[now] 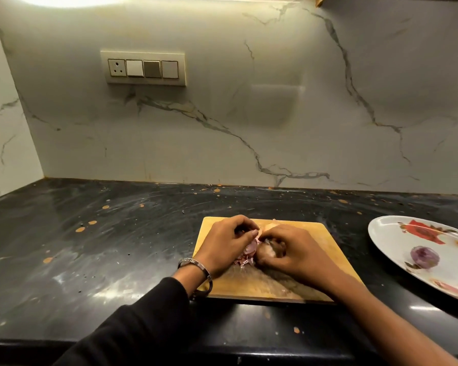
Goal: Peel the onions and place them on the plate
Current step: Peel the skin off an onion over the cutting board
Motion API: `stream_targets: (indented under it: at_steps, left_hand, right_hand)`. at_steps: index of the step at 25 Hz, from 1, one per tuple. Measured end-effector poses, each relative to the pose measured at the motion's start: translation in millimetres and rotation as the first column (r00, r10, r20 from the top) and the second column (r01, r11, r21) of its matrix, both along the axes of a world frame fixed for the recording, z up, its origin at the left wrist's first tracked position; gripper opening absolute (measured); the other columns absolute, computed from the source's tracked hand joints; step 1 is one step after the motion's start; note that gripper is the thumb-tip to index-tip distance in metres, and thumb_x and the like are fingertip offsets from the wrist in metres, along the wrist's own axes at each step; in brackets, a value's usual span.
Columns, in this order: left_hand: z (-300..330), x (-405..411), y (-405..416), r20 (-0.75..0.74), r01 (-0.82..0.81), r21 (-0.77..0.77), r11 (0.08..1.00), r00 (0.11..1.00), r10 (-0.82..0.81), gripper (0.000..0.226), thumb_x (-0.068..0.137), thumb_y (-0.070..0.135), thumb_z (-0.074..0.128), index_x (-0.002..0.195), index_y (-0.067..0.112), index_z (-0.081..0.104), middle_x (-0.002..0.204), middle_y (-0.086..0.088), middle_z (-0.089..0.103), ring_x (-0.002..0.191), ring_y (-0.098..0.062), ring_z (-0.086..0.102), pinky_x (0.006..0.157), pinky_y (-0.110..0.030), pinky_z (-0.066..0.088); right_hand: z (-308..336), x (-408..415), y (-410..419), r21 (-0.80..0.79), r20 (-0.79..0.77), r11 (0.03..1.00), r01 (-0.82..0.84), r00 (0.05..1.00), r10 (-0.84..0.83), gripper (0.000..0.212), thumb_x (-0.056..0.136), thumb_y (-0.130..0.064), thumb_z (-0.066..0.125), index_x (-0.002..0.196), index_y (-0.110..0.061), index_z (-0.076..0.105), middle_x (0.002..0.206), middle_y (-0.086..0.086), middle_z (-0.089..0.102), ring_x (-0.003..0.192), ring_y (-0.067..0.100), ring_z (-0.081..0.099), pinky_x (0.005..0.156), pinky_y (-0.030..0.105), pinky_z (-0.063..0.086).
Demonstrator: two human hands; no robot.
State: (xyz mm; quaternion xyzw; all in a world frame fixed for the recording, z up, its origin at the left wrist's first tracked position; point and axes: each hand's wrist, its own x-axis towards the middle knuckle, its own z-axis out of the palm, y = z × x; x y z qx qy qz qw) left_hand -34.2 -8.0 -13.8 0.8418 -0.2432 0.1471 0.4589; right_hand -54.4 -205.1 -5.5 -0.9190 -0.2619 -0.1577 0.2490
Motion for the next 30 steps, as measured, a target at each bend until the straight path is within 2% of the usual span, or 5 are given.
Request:
stream_targets:
  at_steps: [7, 10, 15, 21, 30]
  left_hand:
    - [13, -1, 2, 0.023, 0.046, -0.197, 0.979, 0.999, -0.042, 0.026, 0.096, 0.033, 0.058, 0.114, 0.016, 0.065, 0.098, 0.003, 0.069, 0.083, -0.009, 0.067, 0.066, -0.021, 0.054]
    - [10, 6, 10, -0.029, 0.074, -0.188, 0.979, 0.996, -0.081, 0.031, 0.092, 0.032, 0.064, 0.121, 0.020, 0.063, 0.107, 0.004, 0.068, 0.090, -0.010, 0.067, 0.071, -0.018, 0.055]
    - [8, 20, 19, -0.120, 0.131, -0.231, 0.964, 0.980, -0.162, 0.037, 0.088, 0.015, 0.072, 0.123, 0.017, 0.062, 0.116, 0.000, 0.067, 0.090, -0.020, 0.072, 0.080, -0.043, 0.060]
    - [9, 21, 19, -0.149, 0.187, -0.281, 0.941, 0.960, -0.236, 0.038, 0.086, 0.017, 0.073, 0.122, 0.019, 0.062, 0.115, 0.001, 0.067, 0.101, -0.017, 0.068, 0.083, -0.033, 0.059]
    - [10, 12, 8, -0.257, 0.243, -0.441, 0.864, 0.888, -0.381, 0.049, 0.081, 0.020, 0.068, 0.126, 0.009, 0.052, 0.114, -0.008, 0.065, 0.093, -0.025, 0.069, 0.082, -0.038, 0.060]
  right_hand:
    - [18, 11, 6, 0.484, -0.123, 0.873, -0.058, 0.983, 0.134, 0.041, 0.075, -0.028, 0.087, 0.113, -0.029, 0.070, 0.102, -0.018, 0.071, 0.092, 0.007, 0.069, 0.068, 0.028, 0.061]
    - [18, 32, 11, 0.481, -0.100, 0.872, -0.089, 0.983, 0.156, 0.040, 0.073, -0.019, 0.089, 0.108, -0.023, 0.072, 0.103, -0.008, 0.071, 0.091, 0.011, 0.069, 0.069, 0.028, 0.058]
    - [8, 58, 9, 0.491, -0.052, 0.851, -0.186, 0.969, 0.241, 0.039, 0.068, -0.017, 0.088, 0.104, -0.013, 0.075, 0.107, -0.004, 0.068, 0.100, 0.015, 0.068, 0.080, 0.033, 0.059]
    - [-5, 62, 15, 0.587, 0.068, 0.789, -0.184, 0.982, 0.179, 0.018, 0.077, 0.003, 0.079, 0.086, -0.012, 0.075, 0.092, -0.002, 0.072, 0.090, 0.015, 0.070, 0.075, 0.021, 0.054]
    - [-2, 52, 16, 0.600, 0.154, 0.780, -0.177, 0.983, 0.105, 0.026, 0.085, 0.009, 0.069, 0.081, -0.017, 0.069, 0.077, -0.003, 0.069, 0.076, 0.019, 0.068, 0.067, 0.041, 0.058]
